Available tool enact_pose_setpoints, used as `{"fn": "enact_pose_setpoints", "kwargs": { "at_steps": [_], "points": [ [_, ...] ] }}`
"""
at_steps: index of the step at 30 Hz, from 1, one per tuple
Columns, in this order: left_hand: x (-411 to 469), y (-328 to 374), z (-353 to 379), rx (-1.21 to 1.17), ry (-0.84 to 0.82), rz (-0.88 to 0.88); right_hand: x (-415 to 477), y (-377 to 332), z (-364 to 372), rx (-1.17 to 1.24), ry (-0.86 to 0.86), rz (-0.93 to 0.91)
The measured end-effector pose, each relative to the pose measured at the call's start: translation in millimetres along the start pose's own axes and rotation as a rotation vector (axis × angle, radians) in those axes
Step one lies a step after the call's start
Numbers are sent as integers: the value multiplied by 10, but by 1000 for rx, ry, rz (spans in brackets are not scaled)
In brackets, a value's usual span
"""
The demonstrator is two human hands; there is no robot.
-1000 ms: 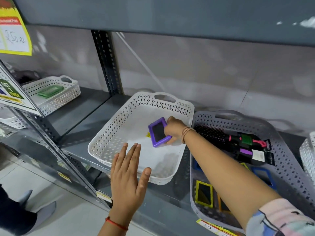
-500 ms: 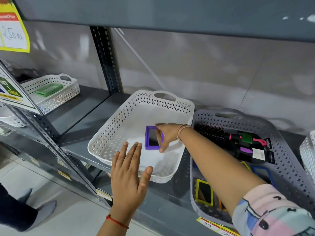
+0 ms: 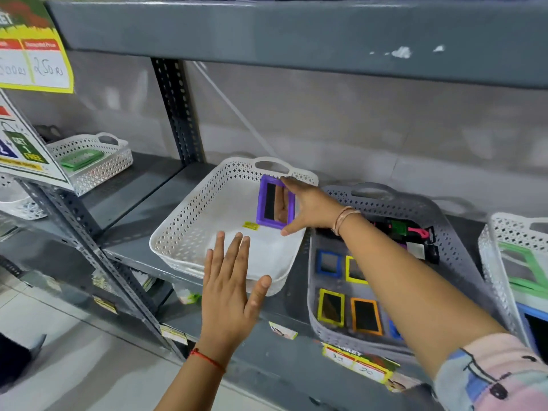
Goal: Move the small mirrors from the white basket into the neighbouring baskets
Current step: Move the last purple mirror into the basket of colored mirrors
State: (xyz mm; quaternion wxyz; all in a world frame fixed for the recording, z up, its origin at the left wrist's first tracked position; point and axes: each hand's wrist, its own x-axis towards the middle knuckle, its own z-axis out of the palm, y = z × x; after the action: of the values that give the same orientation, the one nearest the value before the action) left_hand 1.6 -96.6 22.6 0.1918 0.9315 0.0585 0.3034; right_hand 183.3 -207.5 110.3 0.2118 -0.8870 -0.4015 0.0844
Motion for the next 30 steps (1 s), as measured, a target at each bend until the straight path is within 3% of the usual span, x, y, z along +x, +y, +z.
{"fn": "enact_pose_setpoints", "kwargs": {
  "at_steps": [11,19,30],
  "points": [
    [-321,1066,283,-142,-124,334,-1293,581,-292,41,168,216],
    [-435,1543,512,-64,-187,312,-2103,890,-441,-8,131,347],
    [-452,1529,578,-41,-166,254,-3029,1314,-818,140,252,577]
  ]
}}
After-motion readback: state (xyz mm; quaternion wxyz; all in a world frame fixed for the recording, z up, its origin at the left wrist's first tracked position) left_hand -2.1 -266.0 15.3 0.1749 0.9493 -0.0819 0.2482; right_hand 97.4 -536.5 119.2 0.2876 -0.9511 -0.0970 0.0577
